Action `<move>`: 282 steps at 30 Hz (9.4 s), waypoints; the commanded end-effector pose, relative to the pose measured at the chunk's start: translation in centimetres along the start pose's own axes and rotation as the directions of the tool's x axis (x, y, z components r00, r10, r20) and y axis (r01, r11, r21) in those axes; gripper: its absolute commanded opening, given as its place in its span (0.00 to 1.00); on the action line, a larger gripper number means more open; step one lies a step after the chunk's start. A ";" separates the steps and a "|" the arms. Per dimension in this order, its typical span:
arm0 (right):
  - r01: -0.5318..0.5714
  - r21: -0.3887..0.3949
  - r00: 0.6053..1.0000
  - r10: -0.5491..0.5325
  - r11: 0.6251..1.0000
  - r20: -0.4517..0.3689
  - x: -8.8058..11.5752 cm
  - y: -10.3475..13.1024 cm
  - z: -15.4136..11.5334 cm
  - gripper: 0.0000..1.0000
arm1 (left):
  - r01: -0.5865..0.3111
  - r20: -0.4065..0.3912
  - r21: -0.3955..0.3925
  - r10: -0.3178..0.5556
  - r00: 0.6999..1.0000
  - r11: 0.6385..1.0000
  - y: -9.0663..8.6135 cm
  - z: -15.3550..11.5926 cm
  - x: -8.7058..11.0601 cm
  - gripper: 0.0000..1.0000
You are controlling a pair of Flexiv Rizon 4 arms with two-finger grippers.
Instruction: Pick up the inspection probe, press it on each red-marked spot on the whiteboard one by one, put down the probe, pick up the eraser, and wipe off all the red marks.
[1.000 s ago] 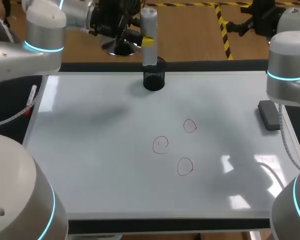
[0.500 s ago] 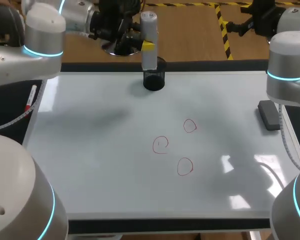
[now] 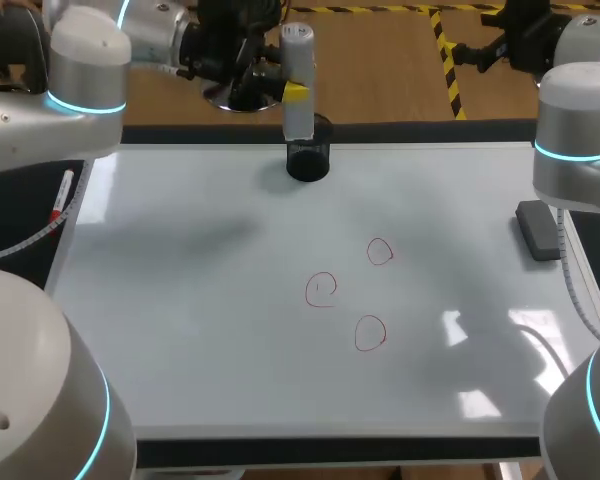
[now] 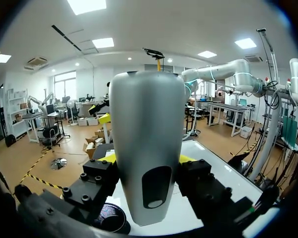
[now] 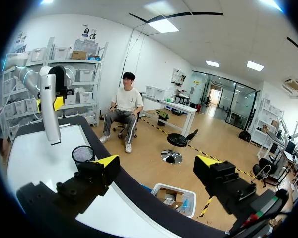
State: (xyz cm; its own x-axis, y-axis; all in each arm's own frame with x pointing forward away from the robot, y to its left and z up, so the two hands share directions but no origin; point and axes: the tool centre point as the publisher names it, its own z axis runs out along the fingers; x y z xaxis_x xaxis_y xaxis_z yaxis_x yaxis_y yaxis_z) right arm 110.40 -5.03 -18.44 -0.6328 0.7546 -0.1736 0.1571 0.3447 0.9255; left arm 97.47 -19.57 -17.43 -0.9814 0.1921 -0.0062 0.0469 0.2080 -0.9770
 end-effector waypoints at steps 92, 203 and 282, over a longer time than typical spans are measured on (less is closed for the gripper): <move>0.000 0.000 1.000 0.000 1.000 0.000 0.0 0.0 0.0 1.00 | 0.047 0.031 0.031 -0.048 0.998 0.998 6.4 5.0 18.0 0.00; 0.000 0.000 1.000 0.000 1.000 0.000 0.0 0.0 0.0 1.00 | 0.046 -0.051 0.013 -0.045 0.998 0.999 13.9 10.0 19.5 0.00; -0.066 0.724 0.998 0.045 0.686 0.048 3.1 3.8 -11.6 1.00 | 0.046 -0.051 0.013 -0.045 0.998 0.999 13.9 10.0 19.5 0.00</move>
State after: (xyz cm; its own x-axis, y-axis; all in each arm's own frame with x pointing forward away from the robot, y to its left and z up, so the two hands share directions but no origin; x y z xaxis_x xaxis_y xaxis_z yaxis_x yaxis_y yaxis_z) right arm 100.11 -7.95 -11.91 -0.5883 0.7950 -0.1480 0.6589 0.5774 0.4821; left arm 77.18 -22.55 -32.72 -0.9717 0.2314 0.0481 0.0001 0.2038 -0.9790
